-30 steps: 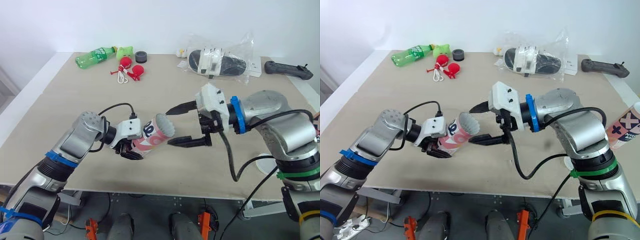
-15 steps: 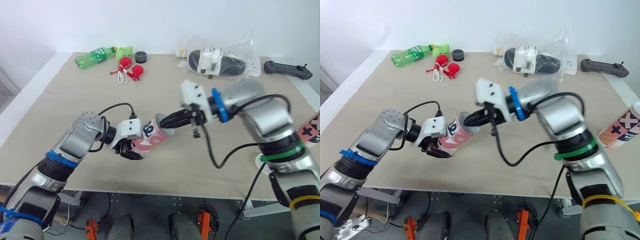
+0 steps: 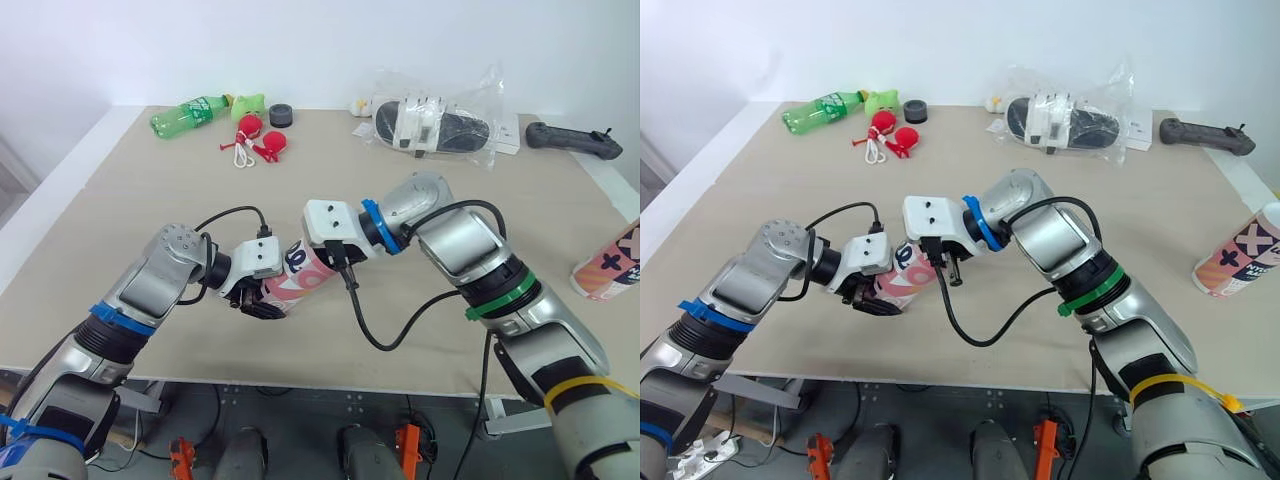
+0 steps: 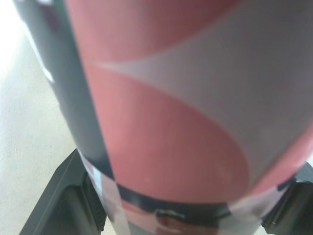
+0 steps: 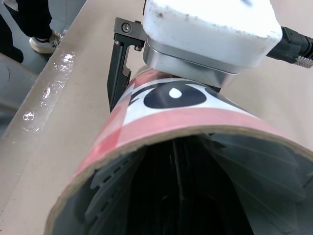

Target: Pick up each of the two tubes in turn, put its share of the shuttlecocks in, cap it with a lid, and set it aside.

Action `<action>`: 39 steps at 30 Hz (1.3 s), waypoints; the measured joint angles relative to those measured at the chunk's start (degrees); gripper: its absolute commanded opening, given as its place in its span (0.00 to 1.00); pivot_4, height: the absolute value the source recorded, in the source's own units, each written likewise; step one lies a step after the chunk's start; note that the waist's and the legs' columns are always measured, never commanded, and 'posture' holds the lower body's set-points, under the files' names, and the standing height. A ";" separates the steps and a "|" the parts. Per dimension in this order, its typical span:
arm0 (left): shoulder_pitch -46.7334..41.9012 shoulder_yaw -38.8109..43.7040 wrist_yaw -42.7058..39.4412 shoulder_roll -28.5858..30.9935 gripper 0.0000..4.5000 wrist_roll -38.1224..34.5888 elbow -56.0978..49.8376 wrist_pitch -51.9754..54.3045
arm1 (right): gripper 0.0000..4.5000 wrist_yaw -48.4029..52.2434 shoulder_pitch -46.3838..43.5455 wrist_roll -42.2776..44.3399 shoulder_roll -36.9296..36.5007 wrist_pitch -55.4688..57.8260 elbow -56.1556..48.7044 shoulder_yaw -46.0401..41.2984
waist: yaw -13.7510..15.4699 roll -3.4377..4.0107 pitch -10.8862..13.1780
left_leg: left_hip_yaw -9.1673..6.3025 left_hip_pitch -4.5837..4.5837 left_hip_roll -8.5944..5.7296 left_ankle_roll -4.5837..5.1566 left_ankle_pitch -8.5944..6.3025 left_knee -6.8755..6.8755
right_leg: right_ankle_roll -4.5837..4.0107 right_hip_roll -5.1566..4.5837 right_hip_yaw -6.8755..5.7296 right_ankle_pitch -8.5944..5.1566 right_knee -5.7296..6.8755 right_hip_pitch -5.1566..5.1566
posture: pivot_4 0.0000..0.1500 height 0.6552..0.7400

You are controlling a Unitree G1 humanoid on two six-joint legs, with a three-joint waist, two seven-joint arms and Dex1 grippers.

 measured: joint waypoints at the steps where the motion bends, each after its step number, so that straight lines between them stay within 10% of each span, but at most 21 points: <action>1: 0.05 0.04 0.08 0.01 0.70 -0.01 -0.01 0.05 | 0.00 0.05 0.05 0.03 0.07 0.02 0.10 -0.23 | 0.00 0.00 0.00 | 0.00 0.01 0.00 0.01 0.01 0.00 | -0.01 0.01 0.00 -0.01 0.05 -0.01 | 1.00 1.00; 14: 0.72 0.14 0.57 -0.12 0.70 -0.15 -1.10 0.05 | 0.00 3.74 3.49 13.14 -11.09 9.05 -10.63 -16.57 | 0.24 0.00 0.01 | -0.01 -0.01 -0.02 0.00 0.04 -0.05 | -0.02 -0.03 -0.01 -0.16 0.08 -0.02 | 1.00 1.00; 25: 2.74 3.43 7.07 -10.30 0.70 -5.07 0.12 -3.03 | 0.98 11.40 5.12 9.87 -32.87 3.69 -3.26 -20.17 | 0.38 -0.20 0.15 | 0.04 -0.26 -0.08 0.00 0.03 -0.02 | 0.07 -0.11 0.01 -0.22 0.00 -0.20 | 1.00 1.00; 39: 10.84 9.02 21.15 -27.19 0.70 -11.67 2.32 -12.24 | 0.98 13.55 11.26 -9.40 -40.03 -16.47 14.85 -9.62 | -0.34 -0.06 0.23 | 0.09 -0.19 -0.11 -0.01 0.04 -0.04 | 0.08 -0.11 0.10 -0.19 0.01 -0.20 | 1.00 1.00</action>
